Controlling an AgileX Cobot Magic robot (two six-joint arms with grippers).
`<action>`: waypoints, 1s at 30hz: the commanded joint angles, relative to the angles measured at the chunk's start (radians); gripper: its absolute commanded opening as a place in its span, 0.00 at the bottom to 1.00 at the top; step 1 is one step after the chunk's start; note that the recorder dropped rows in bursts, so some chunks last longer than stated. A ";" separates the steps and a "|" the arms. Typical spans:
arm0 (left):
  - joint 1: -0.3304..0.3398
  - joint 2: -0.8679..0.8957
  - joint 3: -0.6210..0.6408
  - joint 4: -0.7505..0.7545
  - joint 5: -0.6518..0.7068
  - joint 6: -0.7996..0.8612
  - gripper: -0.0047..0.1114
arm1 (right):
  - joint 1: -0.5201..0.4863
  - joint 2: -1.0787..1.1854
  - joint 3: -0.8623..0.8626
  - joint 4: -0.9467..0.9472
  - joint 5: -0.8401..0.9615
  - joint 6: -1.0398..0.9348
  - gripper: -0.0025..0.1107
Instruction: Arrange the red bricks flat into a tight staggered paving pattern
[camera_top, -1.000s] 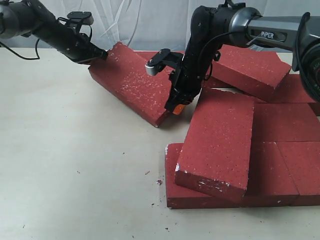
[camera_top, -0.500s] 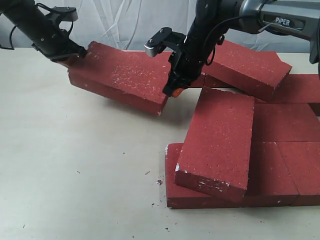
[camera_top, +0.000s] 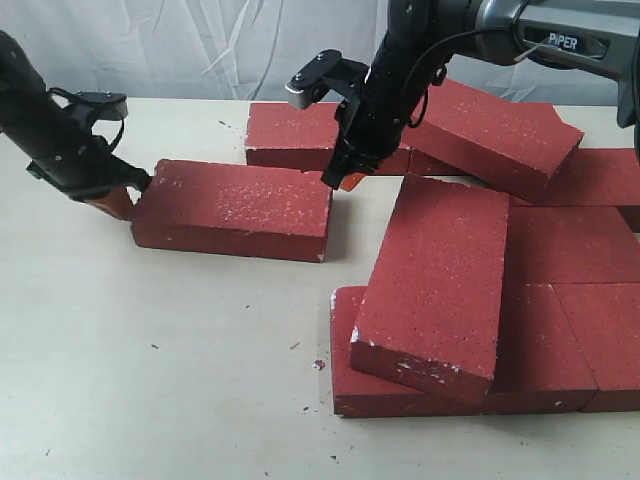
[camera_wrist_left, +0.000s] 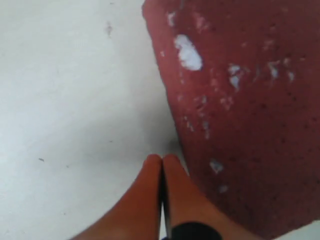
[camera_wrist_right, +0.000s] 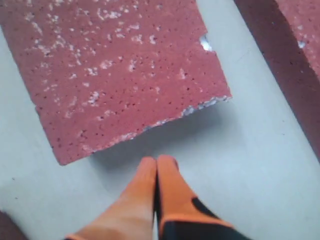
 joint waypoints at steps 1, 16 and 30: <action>0.046 -0.054 0.049 -0.054 -0.068 -0.026 0.04 | -0.009 -0.039 -0.004 -0.165 0.008 0.178 0.01; 0.163 -0.268 0.439 -0.617 -0.430 0.578 0.04 | 0.040 -0.198 0.444 0.528 -0.182 -0.339 0.01; 0.163 -0.164 0.400 -0.681 -0.446 0.588 0.04 | 0.107 -0.151 0.407 0.455 -0.297 -0.318 0.01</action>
